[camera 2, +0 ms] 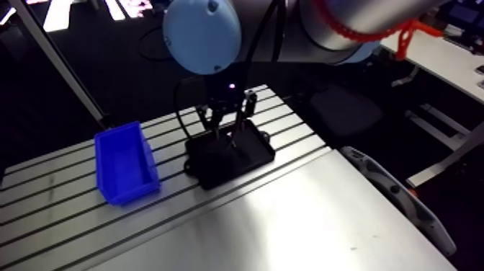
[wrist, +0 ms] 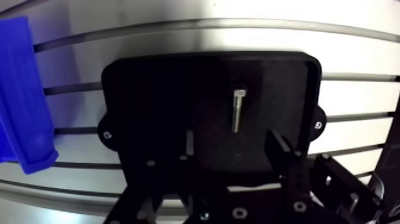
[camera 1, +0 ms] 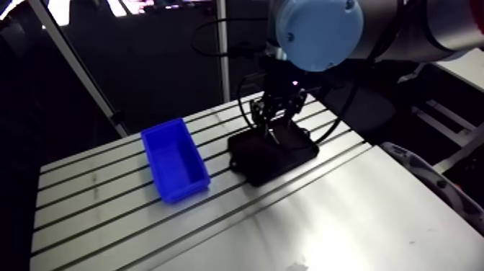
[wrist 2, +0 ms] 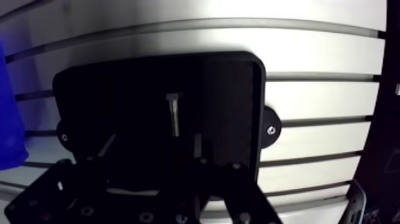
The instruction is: Pick up the M10 bolt from the tray and put it into the blue bin.
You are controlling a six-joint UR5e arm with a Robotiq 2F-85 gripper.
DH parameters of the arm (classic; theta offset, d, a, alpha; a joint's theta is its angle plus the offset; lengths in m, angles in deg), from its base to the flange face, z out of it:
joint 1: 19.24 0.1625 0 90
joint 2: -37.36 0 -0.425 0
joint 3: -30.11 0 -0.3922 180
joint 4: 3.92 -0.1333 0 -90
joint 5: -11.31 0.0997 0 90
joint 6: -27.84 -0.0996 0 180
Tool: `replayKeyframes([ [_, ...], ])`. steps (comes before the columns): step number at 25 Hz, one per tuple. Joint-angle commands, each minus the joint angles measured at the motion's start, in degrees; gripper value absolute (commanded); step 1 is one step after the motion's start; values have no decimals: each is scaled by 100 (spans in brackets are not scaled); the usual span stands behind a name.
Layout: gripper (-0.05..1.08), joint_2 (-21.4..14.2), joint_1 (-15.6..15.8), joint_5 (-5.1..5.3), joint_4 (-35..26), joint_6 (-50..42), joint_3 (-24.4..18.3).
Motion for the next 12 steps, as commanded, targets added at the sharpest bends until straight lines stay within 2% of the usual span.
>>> replayKeyframes([
  [1,40,129,40,-3,87,-36,-49],
  [9,44,243,40,-38,122,-27,-66],
  [12,46,287,31,-109,122,-27,-93],
])
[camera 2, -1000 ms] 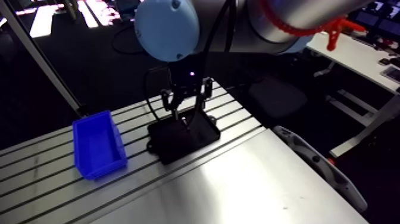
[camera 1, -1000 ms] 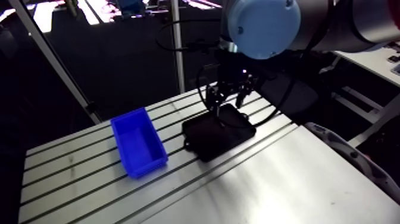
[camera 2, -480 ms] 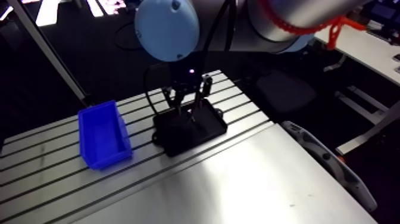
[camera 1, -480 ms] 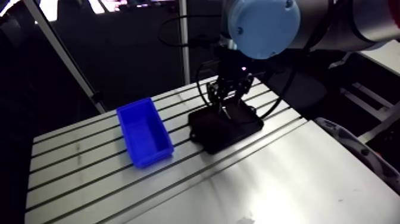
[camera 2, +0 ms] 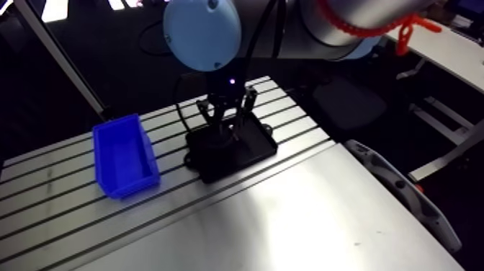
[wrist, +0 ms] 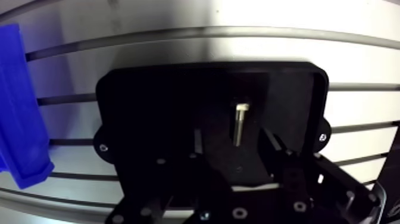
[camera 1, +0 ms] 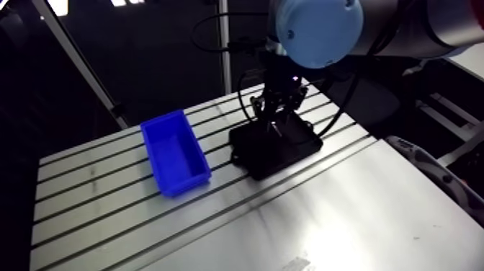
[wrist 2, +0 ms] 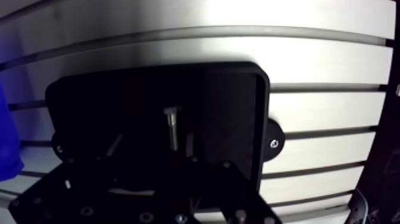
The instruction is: Pick up the M10 bolt from the tray and put it into the blue bin.
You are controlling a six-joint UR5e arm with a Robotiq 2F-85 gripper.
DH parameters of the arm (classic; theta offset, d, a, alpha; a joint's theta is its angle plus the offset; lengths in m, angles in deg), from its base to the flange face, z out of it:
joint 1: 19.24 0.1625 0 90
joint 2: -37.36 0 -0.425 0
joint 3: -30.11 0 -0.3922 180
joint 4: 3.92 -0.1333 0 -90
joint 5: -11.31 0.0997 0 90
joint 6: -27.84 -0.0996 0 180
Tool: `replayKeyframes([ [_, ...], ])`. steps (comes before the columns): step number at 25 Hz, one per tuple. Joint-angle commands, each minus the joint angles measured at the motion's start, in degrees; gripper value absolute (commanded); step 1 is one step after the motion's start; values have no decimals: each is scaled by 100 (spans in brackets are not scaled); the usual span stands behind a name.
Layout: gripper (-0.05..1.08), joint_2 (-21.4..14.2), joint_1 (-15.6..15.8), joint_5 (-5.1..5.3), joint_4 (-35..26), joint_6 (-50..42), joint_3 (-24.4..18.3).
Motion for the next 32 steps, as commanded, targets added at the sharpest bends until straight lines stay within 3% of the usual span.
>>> replayKeyframes([
  [1,47,85,3,-86,14,2,-41],
  [32,55,216,-6,-86,14,72,-59],
])
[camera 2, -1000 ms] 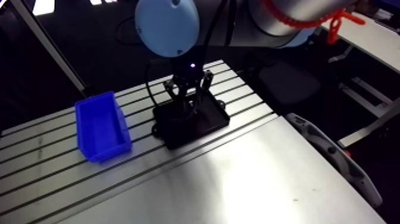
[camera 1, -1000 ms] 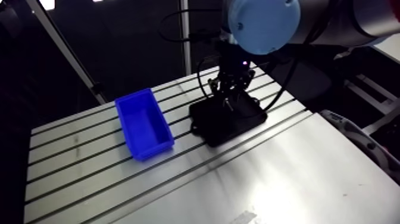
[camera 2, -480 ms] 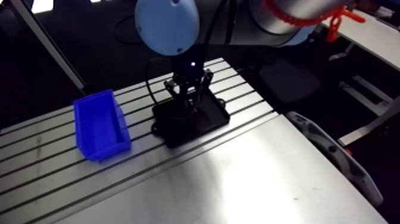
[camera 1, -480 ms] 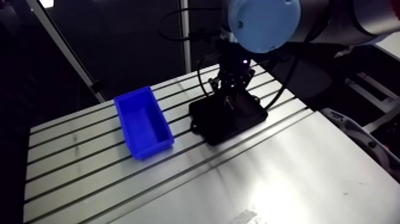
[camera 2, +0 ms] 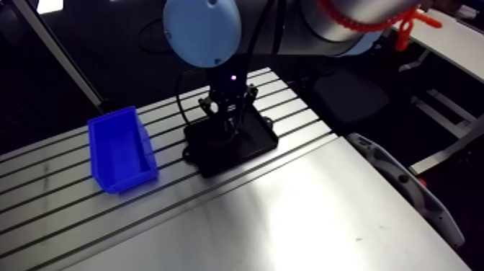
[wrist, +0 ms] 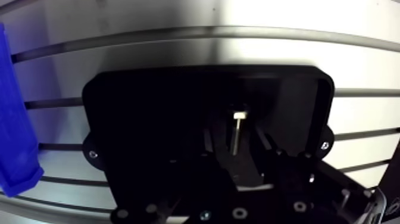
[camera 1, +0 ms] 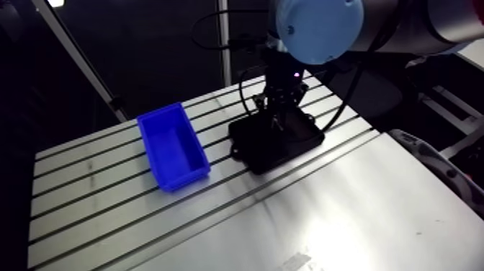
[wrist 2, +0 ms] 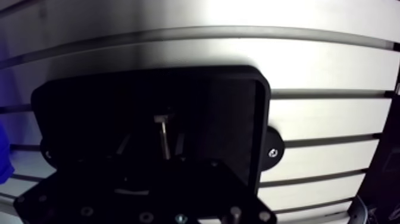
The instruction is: Pick up the M10 bolt from the tray and put it into the blue bin.
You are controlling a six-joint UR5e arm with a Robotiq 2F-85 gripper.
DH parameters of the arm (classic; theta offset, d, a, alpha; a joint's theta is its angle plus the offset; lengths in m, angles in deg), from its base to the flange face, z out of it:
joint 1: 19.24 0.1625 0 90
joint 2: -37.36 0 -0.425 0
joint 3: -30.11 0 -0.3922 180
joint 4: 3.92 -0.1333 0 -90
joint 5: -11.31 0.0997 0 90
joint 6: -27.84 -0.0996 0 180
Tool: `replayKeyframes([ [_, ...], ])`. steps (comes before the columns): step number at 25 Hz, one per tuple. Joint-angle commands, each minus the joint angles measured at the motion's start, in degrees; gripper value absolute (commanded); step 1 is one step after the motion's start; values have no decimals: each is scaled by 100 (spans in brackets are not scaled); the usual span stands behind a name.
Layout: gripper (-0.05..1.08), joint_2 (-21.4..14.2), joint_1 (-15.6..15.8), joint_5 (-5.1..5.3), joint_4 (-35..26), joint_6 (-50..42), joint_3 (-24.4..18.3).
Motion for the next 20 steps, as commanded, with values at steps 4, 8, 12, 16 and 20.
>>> replayKeyframes([
  [4,59,15,0,0,-1,15,3],
  [8,60,15,0,0,-1,15,3],
  [12,62,24,0,0,-1,24,3],
  [16,63,41,-9,-9,-1,24,3],
  [20,65,50,-9,-9,-1,33,-5],
])
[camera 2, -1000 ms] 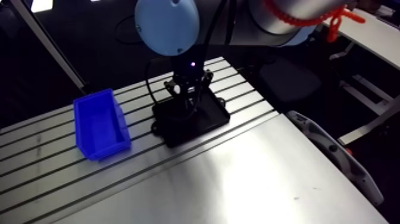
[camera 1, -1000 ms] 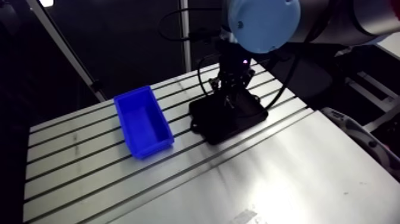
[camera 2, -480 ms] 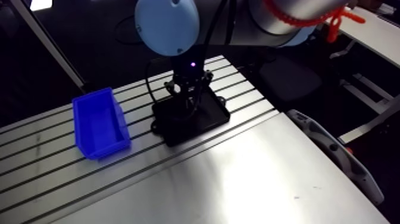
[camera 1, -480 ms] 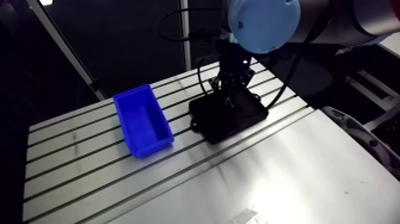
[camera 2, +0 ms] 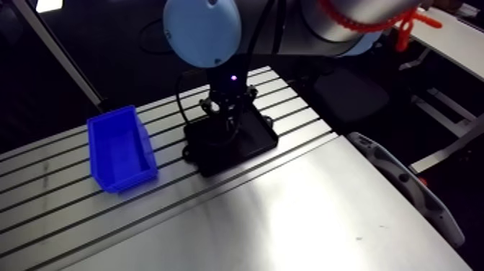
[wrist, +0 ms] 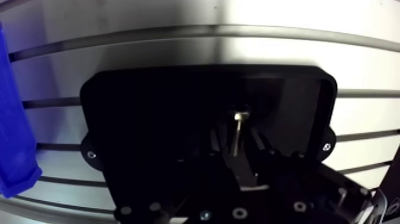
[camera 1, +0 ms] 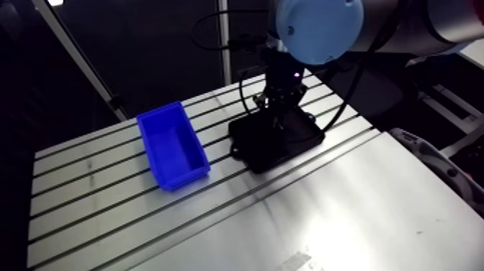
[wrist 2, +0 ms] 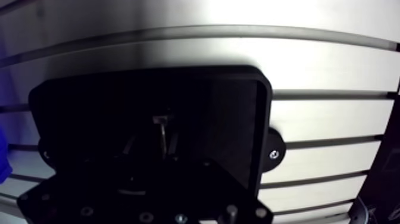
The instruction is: Pick up the M10 bolt from the tray and put it into the blue bin.
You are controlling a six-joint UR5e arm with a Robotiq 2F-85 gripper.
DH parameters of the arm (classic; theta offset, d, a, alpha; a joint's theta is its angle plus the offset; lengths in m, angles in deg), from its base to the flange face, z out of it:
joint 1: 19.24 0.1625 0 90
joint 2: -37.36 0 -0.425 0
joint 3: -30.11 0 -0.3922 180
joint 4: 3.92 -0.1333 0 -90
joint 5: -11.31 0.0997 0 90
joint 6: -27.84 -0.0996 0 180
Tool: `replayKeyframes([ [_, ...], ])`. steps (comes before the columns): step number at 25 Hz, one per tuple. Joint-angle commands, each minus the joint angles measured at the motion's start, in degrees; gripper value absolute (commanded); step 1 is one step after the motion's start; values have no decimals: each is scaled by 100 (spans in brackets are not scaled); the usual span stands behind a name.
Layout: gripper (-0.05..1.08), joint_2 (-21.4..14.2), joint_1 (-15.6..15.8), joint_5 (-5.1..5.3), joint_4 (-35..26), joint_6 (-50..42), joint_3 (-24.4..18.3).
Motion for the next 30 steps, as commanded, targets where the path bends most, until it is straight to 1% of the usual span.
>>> replayKeyframes([
  [1,66,18,4,-2,-1,9,-6],
  [6,70,18,-5,-2,7,18,-6],
  [19,75,26,-5,6,-1,36,20],
  [30,81,26,-5,6,7,44,29],
])
